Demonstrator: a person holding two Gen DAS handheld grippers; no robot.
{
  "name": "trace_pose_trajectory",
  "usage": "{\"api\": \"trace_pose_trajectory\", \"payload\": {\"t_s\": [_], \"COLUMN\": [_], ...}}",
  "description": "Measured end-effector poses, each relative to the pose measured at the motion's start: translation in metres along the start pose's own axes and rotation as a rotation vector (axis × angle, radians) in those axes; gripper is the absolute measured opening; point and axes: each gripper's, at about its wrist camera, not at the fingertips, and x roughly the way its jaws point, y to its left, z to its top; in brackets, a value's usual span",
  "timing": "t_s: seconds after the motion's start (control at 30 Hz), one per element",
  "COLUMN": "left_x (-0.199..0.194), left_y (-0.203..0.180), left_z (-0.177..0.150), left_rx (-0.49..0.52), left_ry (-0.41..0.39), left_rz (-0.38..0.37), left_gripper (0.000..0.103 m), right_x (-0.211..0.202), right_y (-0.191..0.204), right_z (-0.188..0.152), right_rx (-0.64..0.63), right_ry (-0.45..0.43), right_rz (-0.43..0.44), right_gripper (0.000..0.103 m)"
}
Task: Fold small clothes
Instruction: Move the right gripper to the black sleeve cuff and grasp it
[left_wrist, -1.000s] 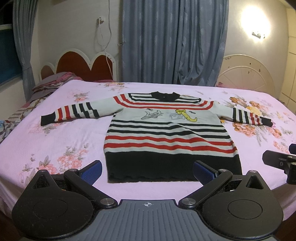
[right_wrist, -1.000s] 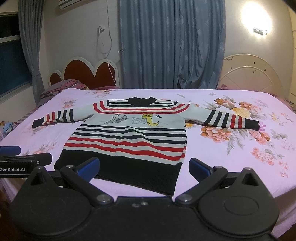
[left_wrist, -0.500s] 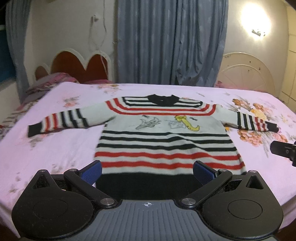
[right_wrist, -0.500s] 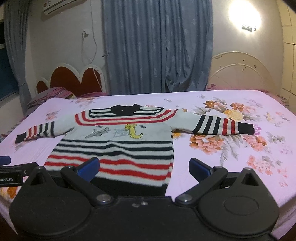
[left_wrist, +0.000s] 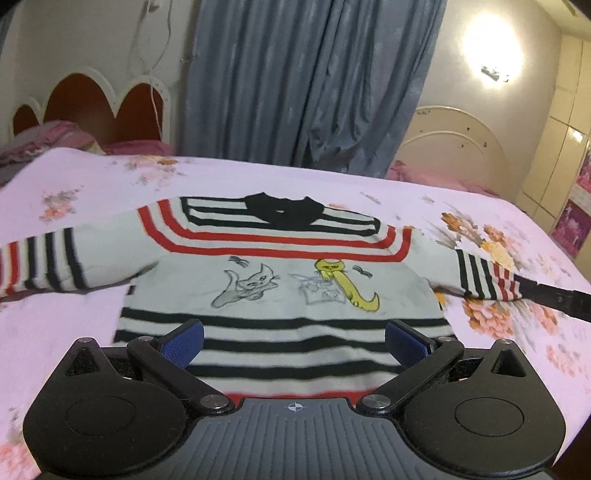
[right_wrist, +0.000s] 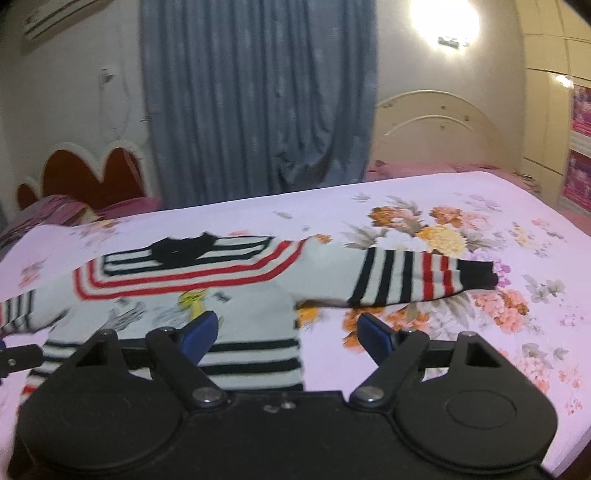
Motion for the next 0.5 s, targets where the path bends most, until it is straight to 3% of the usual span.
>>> {"api": "trace_pose_trajectory", "payload": {"t_s": [0.13, 0.23, 0.3, 0.33, 0.5], "left_x": [0.029, 0.062, 0.082, 0.088, 0.118], "left_y": [-0.011, -0.015, -0.018, -0.019, -0.030], "left_z": [0.002, 0.005, 0.007, 0.006, 0.017], "left_rx": [0.050, 0.043, 0.027, 0.020, -0.028], "left_ry": [-0.031, 0.074, 0.133, 0.132, 0.129], "left_rz": [0.054, 0.046, 0.054, 0.065, 0.131], "left_gripper": [0.103, 0.103, 0.103, 0.103, 0.103], "right_x": [0.022, 0.042, 0.059, 0.068, 0.119], "right_y": [-0.023, -0.053, -0.078, -0.088, -0.143], "right_z": [0.005, 0.009, 0.010, 0.010, 0.014], "right_rx": [0.051, 0.118, 0.178, 0.203, 0.301], "right_ry": [0.018, 0.023, 0.038, 0.048, 0.063], "right_rz": [-0.047, -0.085, -0.098, -0.109, -0.132], "right_gripper": [0.069, 0.060, 0.040, 0.037, 0.038]}}
